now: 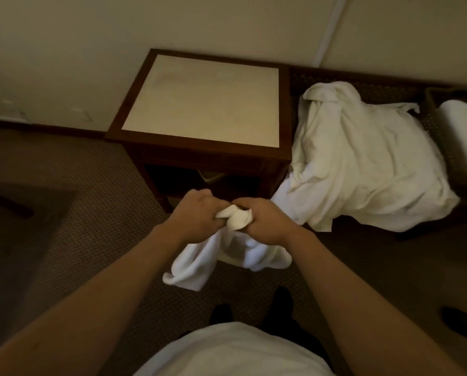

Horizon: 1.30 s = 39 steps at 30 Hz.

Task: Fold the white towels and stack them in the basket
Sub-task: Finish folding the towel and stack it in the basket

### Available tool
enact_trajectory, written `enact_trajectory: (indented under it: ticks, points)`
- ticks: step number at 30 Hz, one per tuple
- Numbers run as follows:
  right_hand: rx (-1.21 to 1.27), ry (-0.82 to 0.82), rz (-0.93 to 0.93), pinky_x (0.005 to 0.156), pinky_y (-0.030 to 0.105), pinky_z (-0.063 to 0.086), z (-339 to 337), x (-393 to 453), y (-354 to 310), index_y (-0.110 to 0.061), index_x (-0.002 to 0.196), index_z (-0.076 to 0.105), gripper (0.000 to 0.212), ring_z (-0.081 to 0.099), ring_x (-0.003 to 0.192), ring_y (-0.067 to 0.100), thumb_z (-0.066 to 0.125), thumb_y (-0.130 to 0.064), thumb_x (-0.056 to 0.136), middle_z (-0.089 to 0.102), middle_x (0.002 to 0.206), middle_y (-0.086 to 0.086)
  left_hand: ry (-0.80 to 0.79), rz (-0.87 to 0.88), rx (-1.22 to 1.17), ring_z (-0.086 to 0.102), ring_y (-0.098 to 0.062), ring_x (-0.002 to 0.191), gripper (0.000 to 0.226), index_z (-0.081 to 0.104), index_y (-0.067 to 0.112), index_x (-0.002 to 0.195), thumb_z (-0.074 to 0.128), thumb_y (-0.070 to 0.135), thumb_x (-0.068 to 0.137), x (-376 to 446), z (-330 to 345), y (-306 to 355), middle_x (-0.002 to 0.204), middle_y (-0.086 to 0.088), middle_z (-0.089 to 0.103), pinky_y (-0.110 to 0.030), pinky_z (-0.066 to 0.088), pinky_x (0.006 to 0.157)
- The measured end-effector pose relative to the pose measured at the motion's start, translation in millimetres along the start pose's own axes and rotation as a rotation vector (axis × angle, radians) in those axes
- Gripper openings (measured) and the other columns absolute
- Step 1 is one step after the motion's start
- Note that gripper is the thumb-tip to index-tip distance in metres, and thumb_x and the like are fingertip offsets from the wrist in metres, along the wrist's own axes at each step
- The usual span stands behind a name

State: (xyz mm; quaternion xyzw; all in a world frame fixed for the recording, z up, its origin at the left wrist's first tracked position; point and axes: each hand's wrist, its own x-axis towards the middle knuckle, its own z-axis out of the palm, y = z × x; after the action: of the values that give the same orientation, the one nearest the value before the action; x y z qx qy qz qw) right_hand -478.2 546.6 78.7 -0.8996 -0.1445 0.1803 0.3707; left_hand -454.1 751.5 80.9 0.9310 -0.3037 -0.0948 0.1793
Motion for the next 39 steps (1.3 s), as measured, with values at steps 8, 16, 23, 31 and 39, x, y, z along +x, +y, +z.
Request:
enact_trajectory:
  ticks: [8,16,23,31,39]
  points:
    - [0.455,0.379,-0.108,0.076,0.016,0.05,-70.5,-26.5,-36.9,-0.024,0.099,0.07,0.028,0.068,0.087,-0.004,0.076,-0.001,0.085,0.074,0.088,-0.016,-0.108,-0.377,-0.516,0.065,-0.005,0.093,0.034,0.067,0.031,0.115,0.074,0.047,0.086,-33.9,36.7,-30.4,0.105,0.012,0.069,-0.04,0.057,0.084]
    - [0.467,0.722,0.377,0.085,0.028,0.048,-80.7,-33.8,10.1,-0.019,0.112,0.068,0.018,0.065,0.098,0.015,0.068,-0.024,0.095,0.068,0.102,-0.003,-0.039,-0.639,-0.264,0.065,-0.019,0.091,0.039,0.062,0.023,0.11,0.07,0.054,0.087,-61.3,59.0,-80.0,0.094,0.007,0.064,-0.033,0.045,0.075]
    - [0.245,0.494,0.641,0.073,0.031,0.042,-14.4,-22.8,35.8,-0.005,0.105,0.063,0.04,0.063,0.096,0.032,0.062,-0.044,0.097,0.065,0.099,0.012,-0.126,-0.737,-0.599,0.067,-0.017,0.092,0.049,0.067,0.017,0.118,0.074,0.052,0.084,-15.1,26.3,-41.9,0.104,0.0,0.07,-0.035,0.056,0.077]
    - [0.69,0.394,0.773,0.079,0.036,0.051,12.7,-17.4,6.7,-0.011,0.121,0.058,0.034,0.058,0.094,0.024,0.059,-0.035,0.097,0.062,0.1,0.007,-0.298,-0.816,-1.305,0.068,-0.036,0.11,0.041,0.064,0.011,0.127,0.072,0.03,0.091,-1.4,18.1,6.5,0.118,-0.017,0.071,-0.056,0.053,0.099]
    - [0.629,0.357,0.51,0.071,0.035,0.054,23.1,-23.6,4.1,-0.019,0.089,0.071,0.013,0.068,0.084,0.023,0.062,-0.026,0.094,0.071,0.088,0.006,-0.449,-0.856,-1.405,0.064,-0.04,0.114,0.048,0.059,0.008,0.133,0.067,0.011,0.085,-3.0,15.3,5.3,0.124,-0.022,0.067,-0.054,0.052,0.1]
